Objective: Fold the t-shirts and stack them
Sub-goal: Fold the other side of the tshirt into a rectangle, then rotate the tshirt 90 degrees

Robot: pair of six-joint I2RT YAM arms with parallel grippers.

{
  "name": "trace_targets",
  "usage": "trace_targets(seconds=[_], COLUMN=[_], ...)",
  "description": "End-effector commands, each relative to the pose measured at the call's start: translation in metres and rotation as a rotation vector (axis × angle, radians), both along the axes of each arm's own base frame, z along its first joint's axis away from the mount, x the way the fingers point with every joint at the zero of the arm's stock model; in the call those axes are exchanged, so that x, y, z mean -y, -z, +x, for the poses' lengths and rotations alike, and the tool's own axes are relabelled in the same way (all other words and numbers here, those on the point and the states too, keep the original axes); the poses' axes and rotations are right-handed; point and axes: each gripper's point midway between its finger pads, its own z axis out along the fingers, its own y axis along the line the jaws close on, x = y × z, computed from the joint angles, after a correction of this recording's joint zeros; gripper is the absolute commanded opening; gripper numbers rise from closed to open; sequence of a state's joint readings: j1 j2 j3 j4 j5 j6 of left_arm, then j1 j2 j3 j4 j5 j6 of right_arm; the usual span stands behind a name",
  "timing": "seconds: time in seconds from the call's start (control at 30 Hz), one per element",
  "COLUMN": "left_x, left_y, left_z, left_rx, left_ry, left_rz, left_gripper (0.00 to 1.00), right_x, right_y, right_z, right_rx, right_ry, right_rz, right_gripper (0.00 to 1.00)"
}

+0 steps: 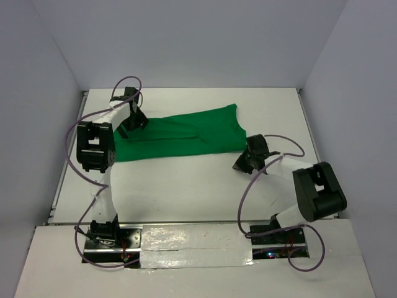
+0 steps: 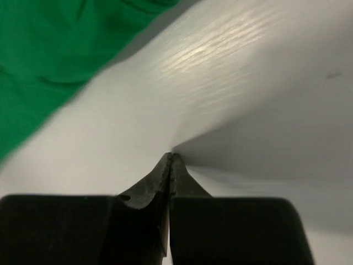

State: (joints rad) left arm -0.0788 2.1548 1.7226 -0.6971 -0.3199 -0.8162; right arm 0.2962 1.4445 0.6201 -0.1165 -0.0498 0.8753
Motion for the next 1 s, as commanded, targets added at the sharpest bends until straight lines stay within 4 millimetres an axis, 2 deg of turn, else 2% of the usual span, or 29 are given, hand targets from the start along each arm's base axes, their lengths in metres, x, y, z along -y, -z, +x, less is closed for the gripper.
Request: trace_targets(seconds=[0.0, 0.03, 0.07, 0.1, 0.13, 0.17, 0.2, 0.23, 0.27, 0.3, 0.33, 0.37, 0.4, 0.43, 0.47, 0.5, 0.53, 0.6, 0.63, 0.67, 0.7, 0.73, 0.8, 0.83, 0.9, 0.93, 0.97], left_x=[-0.012, -0.011, -0.008, -0.007, -0.005, -0.003, 0.002, 0.006, 0.012, 0.025, 0.034, 0.047, 0.072, 0.089, 0.102, 0.124, 0.136, 0.146, 0.153, 0.148, 0.147, 0.146, 0.134, 0.119, 0.107, 0.096, 0.092], left_y=[0.021, 0.025, 0.028, 0.035, 0.047, 0.050, 0.044, 0.046, 0.058, 0.047, 0.046, 0.054, 0.039, 0.036, 0.033, 0.018, 0.003, -0.022, -0.049, -0.059, -0.072, -0.097, -0.112, -0.124, -0.132, -0.138, -0.140], left_z=[-0.028, -0.034, -0.038, -0.055, -0.074, -0.086, -0.091, -0.102, -0.133, -0.140, -0.153, -0.184, -0.191, -0.202, -0.213, -0.217, -0.210, -0.201, -0.179, -0.170, -0.160, -0.146, -0.132, -0.125, -0.120, -0.117, -0.115], left_rx=[-0.139, -0.146, -0.145, -0.176, -0.219, -0.241, -0.219, -0.230, -0.290, -0.258, -0.264, -0.318, -0.269, -0.272, -0.275, -0.249, -0.215, -0.178, -0.108, -0.088, -0.065, -0.022, 0.003, 0.027, 0.050, 0.080, 0.099], left_ry=[-0.033, -0.040, -0.038, -0.042, -0.040, -0.041, -0.037, -0.032, -0.021, 0.003, 0.015, 0.014, 0.074, 0.104, 0.102, 0.155, 0.177, 0.201, 0.219, 0.218, 0.218, 0.221, 0.180, 0.128, 0.091, 0.059, 0.054], left_rz=[0.047, 0.037, 0.017, 0.009, -0.006, -0.015, -0.033, -0.043, -0.067, -0.089, -0.111, -0.167, -0.213, -0.255, -0.293, -0.334, -0.364, -0.411, -0.422, -0.409, -0.406, -0.400, -0.376, -0.352, -0.346, -0.352, -0.357], left_gripper=[0.99, 0.99, 0.99, 0.99, 0.99, 0.99, 0.99, 0.99, 0.99, 0.99, 0.99, 0.99, 0.99, 0.99, 0.99, 0.99, 0.99, 0.99, 0.99, 0.99, 0.99, 0.99, 0.99, 0.99, 0.99, 0.99, 0.99], right_x=[-0.013, -0.014, -0.017, -0.021, -0.022, -0.030, -0.031, -0.032, -0.041, -0.041, -0.044, -0.052, -0.051, -0.053, -0.064, -0.066, -0.068, -0.067, -0.063, -0.063, -0.059, -0.055, -0.055, -0.063, -0.074, -0.086, -0.097], right_y=[-0.012, -0.001, 0.001, 0.004, 0.006, -0.012, 0.004, 0.005, -0.022, 0.000, -0.002, -0.014, -0.011, -0.013, -0.056, -0.028, -0.051, -0.067, -0.046, -0.089, -0.093, -0.094, -0.098, -0.094, -0.089, -0.079, -0.079], right_z=[0.034, 0.042, 0.049, 0.068, 0.078, 0.106, 0.111, 0.123, 0.160, 0.166, 0.181, 0.218, 0.229, 0.243, 0.283, 0.281, 0.300, 0.296, 0.277, 0.279, 0.267, 0.240, 0.217, 0.184, 0.149, 0.110, 0.093], right_rx=[0.059, 0.044, 0.035, 0.027, 0.012, 0.063, 0.008, 0.002, 0.073, -0.003, 0.003, 0.057, 0.037, 0.032, 0.136, 0.045, 0.099, 0.114, 0.060, 0.172, 0.184, 0.170, 0.194, 0.189, 0.184, 0.154, 0.162], right_ry=[0.055, 0.063, 0.064, 0.071, 0.080, 0.074, 0.075, 0.082, 0.076, 0.078, 0.074, 0.072, 0.077, 0.073, 0.053, 0.038, 0.019, -0.013, -0.020, -0.029, -0.041, -0.049, -0.086, -0.129, -0.186, -0.232, -0.265], right_rz=[0.097, 0.093, 0.101, 0.106, 0.114, 0.138, 0.126, 0.116, 0.134, 0.111, 0.103, 0.110, 0.095, 0.097, 0.134, 0.130, 0.144, 0.122, 0.101, 0.124, 0.117, 0.110, 0.115, 0.128, 0.135, 0.138, 0.150], right_gripper=[0.00, 0.00, 0.00, 0.00, 0.00, 0.00, 0.00, 0.00, 0.00, 0.00, 0.00, 0.00, 0.02, 0.03, 0.05, 0.09, 0.12, 0.22, 0.27, 0.35, 0.47, 0.53, 0.58, 0.58, 0.62, 0.65, 0.65])
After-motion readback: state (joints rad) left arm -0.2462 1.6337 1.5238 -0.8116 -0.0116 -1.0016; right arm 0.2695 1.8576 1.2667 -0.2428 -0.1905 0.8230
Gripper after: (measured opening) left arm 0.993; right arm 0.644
